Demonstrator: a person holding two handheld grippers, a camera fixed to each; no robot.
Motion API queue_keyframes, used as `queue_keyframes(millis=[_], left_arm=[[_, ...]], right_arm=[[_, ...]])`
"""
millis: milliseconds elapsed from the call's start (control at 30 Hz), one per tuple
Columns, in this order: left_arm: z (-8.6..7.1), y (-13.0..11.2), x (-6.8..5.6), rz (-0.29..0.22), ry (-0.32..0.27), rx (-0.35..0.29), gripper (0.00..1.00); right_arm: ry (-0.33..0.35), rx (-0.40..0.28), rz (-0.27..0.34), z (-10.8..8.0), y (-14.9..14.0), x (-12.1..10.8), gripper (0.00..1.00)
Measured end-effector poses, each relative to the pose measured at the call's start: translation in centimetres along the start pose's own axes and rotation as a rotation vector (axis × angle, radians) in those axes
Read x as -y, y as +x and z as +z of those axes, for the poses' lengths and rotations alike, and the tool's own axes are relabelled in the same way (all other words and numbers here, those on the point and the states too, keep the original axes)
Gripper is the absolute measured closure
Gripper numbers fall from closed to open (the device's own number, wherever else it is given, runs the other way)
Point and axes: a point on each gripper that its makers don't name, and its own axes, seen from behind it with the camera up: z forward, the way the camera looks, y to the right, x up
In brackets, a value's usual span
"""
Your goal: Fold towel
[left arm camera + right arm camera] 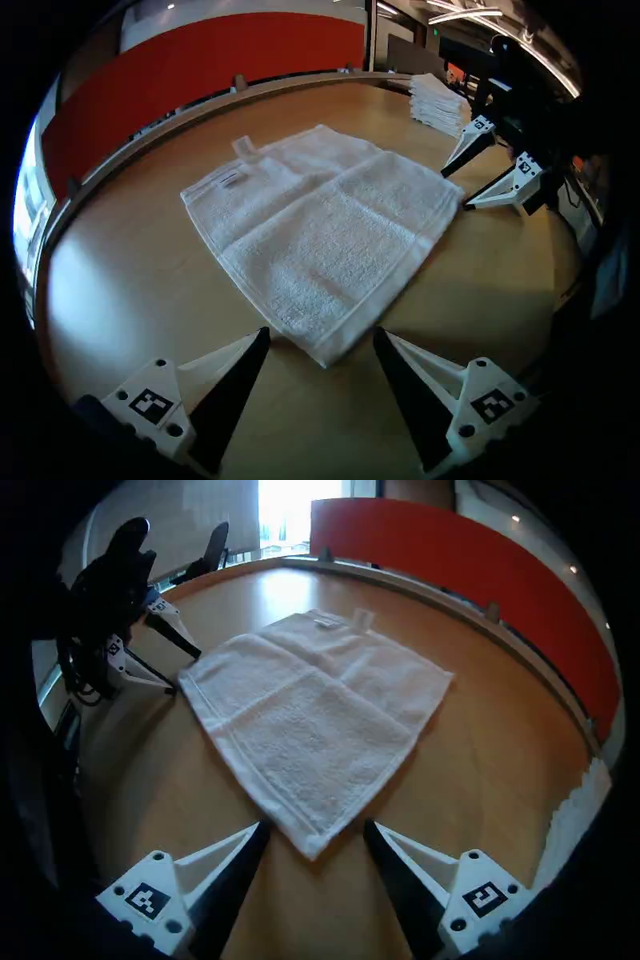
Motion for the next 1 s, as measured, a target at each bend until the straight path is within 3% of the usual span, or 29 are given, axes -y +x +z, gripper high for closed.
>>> queue_keyframes(millis=[267, 333, 400, 533, 600, 733, 933, 1000], left_arm=[[0.0, 0.02, 0.01, -0.004, 0.005, 0.007, 0.07], [0.01, 0.03, 0.06, -0.008, 0.009, 0.01, 0.14], [0.02, 0.05, 0.14, -0.015, 0.015, 0.013, 0.28], [0.04, 0.07, 0.12, -0.018, 0.018, 0.017, 0.35], [0.03, 0.1, 0.0, -0.016, 0.017, 0.019, 0.44], [0.01, 0.15, -0.16, -0.02, 0.02, 0.024, 0.48], [0.03, 0.29, 0.23, -0.047, 0.044, 0.028, 0.76], [0.09, 0.35, 0.23, -0.057, 0.05, 0.03, 0.8]], right_arm=[[0.003, 0.0, 0.008, -0.12, -0.07, 0.17, 0.18], [0.004, 0.0, 0.008, -0.12, -0.07, 0.24, 0.23], [0.005, 0.0, 0.007, -0.1, -0.06, 0.32, 0.28], [0.011, 0.0, 0.001, 0.04, 0.03, 0.49, 0.38], [0.015, 0.0, -0.003, 0.12, 0.08, 0.59, 0.45], [0.019, 0.001, -0.004, 0.24, 0.17, 0.74, 0.59], [0.02, -0.001, 0.023, 0.44, 0.41, 0.81, 0.76], [0.024, -0.004, 0.035, 0.5, 0.62, 0.94, 0.8]])
